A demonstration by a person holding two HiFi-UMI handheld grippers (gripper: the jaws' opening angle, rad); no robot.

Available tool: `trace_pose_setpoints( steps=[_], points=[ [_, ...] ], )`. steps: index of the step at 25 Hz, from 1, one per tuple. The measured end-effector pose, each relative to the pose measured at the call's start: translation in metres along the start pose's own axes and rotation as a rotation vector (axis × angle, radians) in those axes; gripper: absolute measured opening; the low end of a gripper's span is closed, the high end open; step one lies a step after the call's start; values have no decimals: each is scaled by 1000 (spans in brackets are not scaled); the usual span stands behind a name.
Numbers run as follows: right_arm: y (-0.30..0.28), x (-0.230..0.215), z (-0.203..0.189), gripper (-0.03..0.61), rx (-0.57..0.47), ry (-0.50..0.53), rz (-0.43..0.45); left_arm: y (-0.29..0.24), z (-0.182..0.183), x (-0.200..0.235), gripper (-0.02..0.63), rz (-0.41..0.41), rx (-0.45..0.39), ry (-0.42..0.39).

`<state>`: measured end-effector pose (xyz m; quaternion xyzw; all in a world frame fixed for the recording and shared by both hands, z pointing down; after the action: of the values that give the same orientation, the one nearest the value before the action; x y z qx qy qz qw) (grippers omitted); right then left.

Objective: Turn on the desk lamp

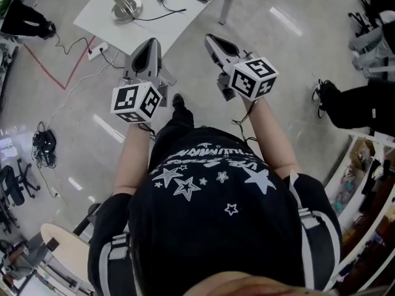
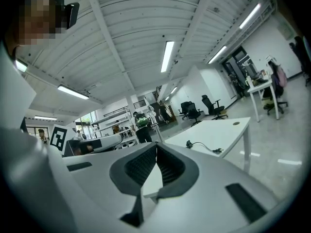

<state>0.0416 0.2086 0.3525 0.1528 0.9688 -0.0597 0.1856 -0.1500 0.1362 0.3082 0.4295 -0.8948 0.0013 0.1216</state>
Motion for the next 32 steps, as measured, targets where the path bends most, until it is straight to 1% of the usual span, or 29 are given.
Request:
trace_pose_setpoints(
  steps=[8, 14, 21, 27, 32],
  points=[
    [-62, -35, 4, 6, 23, -37, -20, -55, -7, 50, 8, 5, 42, 25],
    [-99, -45, 10, 6, 46, -44, -35, -81, -5, 82, 8, 2, 60, 45],
    [-141, -59, 14, 6, 58, -39, -54, -111, -12, 117, 8, -10, 83, 66],
    [-173, -62, 23, 6, 73, -32, -73, -131, -8, 140, 8, -22, 91, 99],
    [-206, -66, 26, 6, 74, -37, -84, -148, -7, 161, 8, -44, 96, 111]
  ],
)
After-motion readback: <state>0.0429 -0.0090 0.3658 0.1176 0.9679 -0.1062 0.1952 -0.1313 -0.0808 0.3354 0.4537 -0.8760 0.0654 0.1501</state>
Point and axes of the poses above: the fingertips, and each gripper's own axes: y backward along the fingers, x to its left, z out of its top, the point moved 6 cm from there along y, backward along the fingers, and after that the axes turned 3 degrees about -x, right-handed, at the moved point
